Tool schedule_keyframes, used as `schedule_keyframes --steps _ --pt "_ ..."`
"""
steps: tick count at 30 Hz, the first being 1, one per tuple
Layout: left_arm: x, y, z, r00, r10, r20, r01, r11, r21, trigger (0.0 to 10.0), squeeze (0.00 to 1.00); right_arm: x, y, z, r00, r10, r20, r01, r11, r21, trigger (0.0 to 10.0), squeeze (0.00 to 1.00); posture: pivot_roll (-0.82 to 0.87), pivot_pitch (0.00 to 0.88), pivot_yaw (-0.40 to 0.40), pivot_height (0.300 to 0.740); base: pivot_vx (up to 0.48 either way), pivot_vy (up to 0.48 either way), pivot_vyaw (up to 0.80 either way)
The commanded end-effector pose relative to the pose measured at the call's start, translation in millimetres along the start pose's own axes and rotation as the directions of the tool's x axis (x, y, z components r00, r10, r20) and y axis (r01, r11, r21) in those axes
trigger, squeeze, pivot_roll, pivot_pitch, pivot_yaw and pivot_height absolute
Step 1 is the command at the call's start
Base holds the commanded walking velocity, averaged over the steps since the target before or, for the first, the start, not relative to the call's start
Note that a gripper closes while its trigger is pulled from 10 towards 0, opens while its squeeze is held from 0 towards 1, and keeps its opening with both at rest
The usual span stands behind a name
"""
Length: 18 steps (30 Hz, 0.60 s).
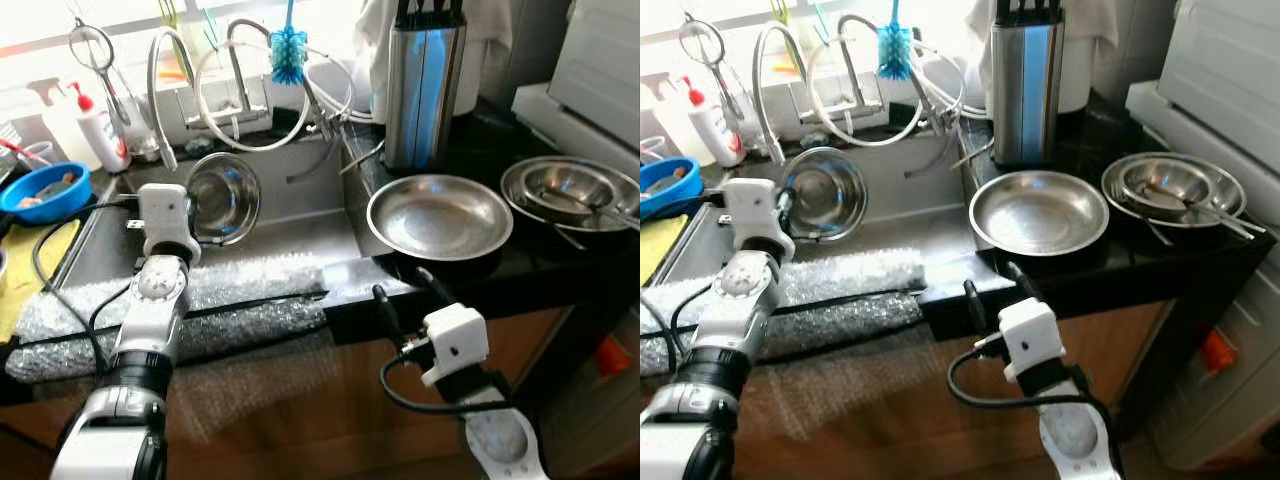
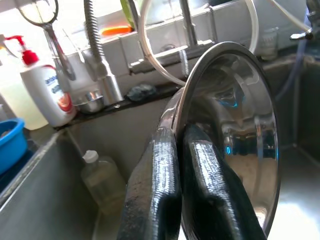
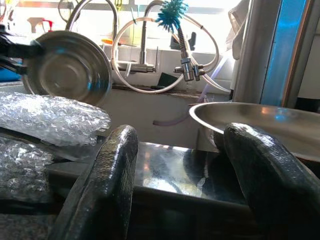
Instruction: Kitchen organization
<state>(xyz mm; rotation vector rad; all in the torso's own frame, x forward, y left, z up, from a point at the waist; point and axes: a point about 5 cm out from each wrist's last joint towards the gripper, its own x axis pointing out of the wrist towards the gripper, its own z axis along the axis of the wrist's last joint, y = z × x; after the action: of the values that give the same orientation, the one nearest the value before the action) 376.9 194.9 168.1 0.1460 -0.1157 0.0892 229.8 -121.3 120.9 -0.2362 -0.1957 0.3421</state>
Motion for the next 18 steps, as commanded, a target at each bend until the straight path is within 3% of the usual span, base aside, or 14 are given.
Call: schedule_keyframes --steps 1,6,13,14,15,18 --pt "3.5 1.4 1.4 1.0 0.01 -0.002 -0.01 1.0 0.029 10.0 0.0 -0.9 4.3 -1.6 1.0 0.007 -0.001 -0.007 1.0 0.005 10.0 0.0 -0.19 0.0 0.183 0.74 0.0 0.0 0.0" --pt "10.3 -11.8 -5.9 0.996 -0.003 -0.086 0.008 0.998 0.062 10.0 0.0 -1.5 6.5 -2.7 1.0 0.003 -0.004 -0.003 1.0 0.011 10.0 0.0 -0.2 0.0 0.191 0.74 0.0 0.0 0.0" --pt "14.4 -26.4 -8.2 0.993 -0.033 -0.114 0.04 0.997 0.065 10.0 0.0 0.1 6.9 -1.3 1.0 -0.004 0.003 0.004 1.0 0.013 10.0 0.0 -0.2 0.0 0.188 0.74 0.0 0.0 0.0" --pt "14.5 -28.4 -8.7 0.992 -0.038 -0.12 0.046 0.997 0.065 10.0 0.33 0.3 6.9 -1.2 1.0 -0.006 0.003 0.006 1.0 0.013 10.0 0.0 -0.2 0.0 0.189 0.74 0.0 0.0 0.0" --pt "14.2 -31.9 -11.2 0.989 -0.048 -0.141 0.058 0.996 0.068 10.0 1.0 0.6 6.9 -1.0 1.0 -0.009 0.003 0.009 1.0 0.015 10.0 0.0 -0.2 0.0 0.19 0.74 0.0 0.0 0.0" --pt "12.9 -36.0 -15.3 0.984 -0.064 -0.166 0.077 0.994 0.074 10.0 1.0 1.0 6.8 -0.6 1.0 -0.014 0.003 0.014 1.0 0.016 10.0 0.0 -0.2 0.0 0.191 0.74 0.0 0.0 0.0"
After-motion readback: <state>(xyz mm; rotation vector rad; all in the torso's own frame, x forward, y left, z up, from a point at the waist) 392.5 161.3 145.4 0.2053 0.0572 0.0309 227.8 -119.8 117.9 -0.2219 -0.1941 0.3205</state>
